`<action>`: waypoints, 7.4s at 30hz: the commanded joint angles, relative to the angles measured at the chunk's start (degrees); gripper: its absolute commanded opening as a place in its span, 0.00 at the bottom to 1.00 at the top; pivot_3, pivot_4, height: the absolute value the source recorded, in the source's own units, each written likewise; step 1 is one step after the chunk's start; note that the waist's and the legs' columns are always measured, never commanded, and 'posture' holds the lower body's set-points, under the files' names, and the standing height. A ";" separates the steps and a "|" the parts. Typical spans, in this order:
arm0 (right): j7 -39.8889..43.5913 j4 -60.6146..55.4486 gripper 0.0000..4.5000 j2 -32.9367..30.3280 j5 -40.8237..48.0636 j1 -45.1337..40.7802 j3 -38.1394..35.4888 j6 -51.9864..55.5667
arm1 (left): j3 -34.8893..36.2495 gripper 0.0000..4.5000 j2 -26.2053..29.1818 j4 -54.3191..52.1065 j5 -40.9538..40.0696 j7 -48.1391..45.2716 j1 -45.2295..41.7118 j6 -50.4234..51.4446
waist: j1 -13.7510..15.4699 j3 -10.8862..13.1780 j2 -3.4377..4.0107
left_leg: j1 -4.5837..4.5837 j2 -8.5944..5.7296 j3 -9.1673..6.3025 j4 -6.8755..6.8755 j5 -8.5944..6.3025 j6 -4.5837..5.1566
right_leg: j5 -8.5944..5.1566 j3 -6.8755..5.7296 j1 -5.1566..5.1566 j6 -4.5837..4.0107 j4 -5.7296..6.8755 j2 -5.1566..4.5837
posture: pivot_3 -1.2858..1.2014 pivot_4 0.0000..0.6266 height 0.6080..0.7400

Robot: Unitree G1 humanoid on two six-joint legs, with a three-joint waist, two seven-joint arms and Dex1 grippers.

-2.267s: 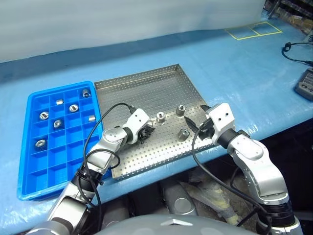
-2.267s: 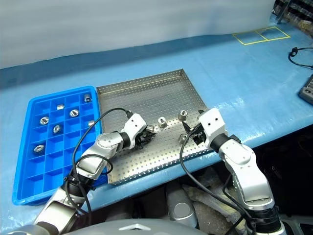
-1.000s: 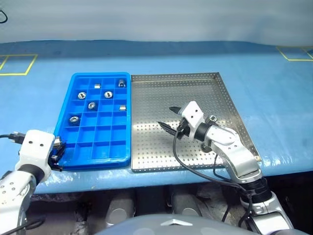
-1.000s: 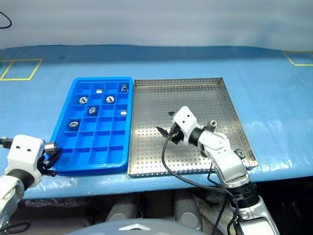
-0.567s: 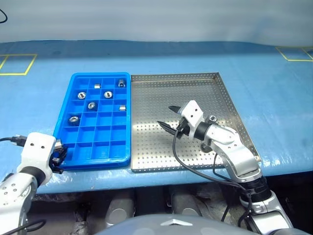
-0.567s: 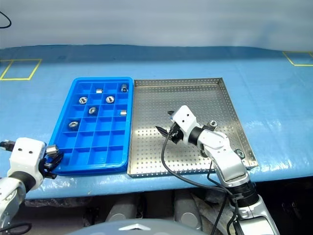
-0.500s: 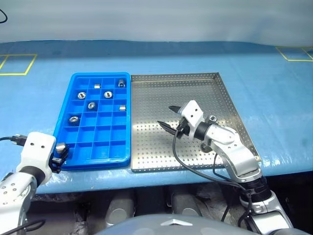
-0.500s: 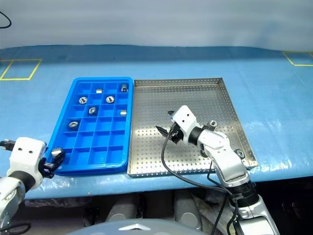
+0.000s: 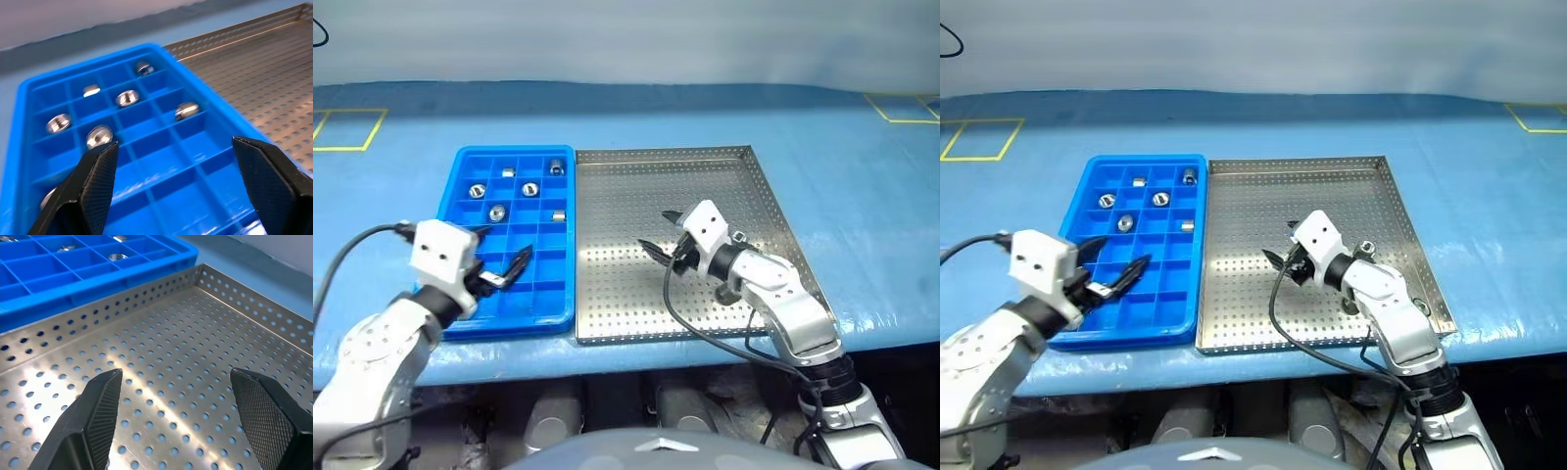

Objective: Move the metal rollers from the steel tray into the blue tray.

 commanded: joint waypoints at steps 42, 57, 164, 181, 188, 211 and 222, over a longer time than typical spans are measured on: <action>-11.51 -16.22 0.82 0.74 -3.26 10.23 -6.83 7.80 | -34.73 0.89 -15.88 57.84 21.98 3.40 -32.49 -25.76 | -16.71 -0.15 0.27 | -0.10 -0.04 0.23 0.04 -0.28 0.51 | 0.59 0.86 0.18 1.19 -0.83 0.33 | 0.36 0.24 1.00; -11.17 -15.93 0.82 0.79 -3.26 9.98 -6.38 6.98 | -34.72 0.62 -17.80 64.11 22.38 2.51 -34.06 -28.32 | -16.70 -0.15 0.27 | -0.11 -0.05 0.28 0.04 -0.30 0.54 | 0.61 0.88 0.17 1.22 -0.84 0.30 | 0.36 0.24 1.00; -4.86 21.65 0.82 1.51 2.58 -6.76 -14.47 4.61 | -32.67 0.89 -2.62 15.17 7.19 -0.90 -9.03 -17.90 | -5.60 -0.20 0.39 | -0.07 -0.07 0.41 0.09 -0.31 0.58 | 0.64 0.68 0.19 1.00 -0.85 0.14 | 0.44 0.24 1.00; -6.44 13.05 0.39 4.00 2.44 -6.66 -11.21 3.06 | -29.34 0.89 -0.11 12.65 6.13 -1.19 -6.51 -18.02 | -5.84 -0.18 0.49 | -0.08 -0.08 0.45 0.12 -0.29 0.63 | 0.70 0.75 0.16 1.10 -0.84 0.11 | 0.45 0.24 1.00; -0.44 4.48 0.39 10.76 3.93 -14.24 1.19 2.59 | -21.92 0.89 5.67 7.37 5.35 -1.83 1.27 -18.01 | -6.30 -0.15 0.54 | -0.08 0.11 0.46 0.08 -0.27 0.55 | 0.66 0.72 0.04 0.98 -0.76 0.24 | 0.47 0.24 1.00; 14.27 44.72 0.39 29.49 1.59 -33.85 9.49 -18.17 | 4.47 0.89 0.82 -11.74 -2.11 7.25 30.39 -23.47 | 3.65 -0.12 0.52 | -0.11 0.01 -0.40 -0.36 -0.02 -0.12 | 0.14 -1.03 0.19 -0.04 -0.81 -0.28 | 0.63 0.24 1.00; 13.15 62.60 0.39 33.99 -2.89 -38.06 7.91 -26.04 | -1.77 0.89 3.14 -11.74 -1.36 11.91 29.24 -23.58 | 4.67 -0.10 0.55 | -0.09 0.03 -0.60 -0.45 0.20 -0.48 | 0.07 -1.13 0.23 -0.15 -0.78 -0.10 | 0.63 0.24 1.00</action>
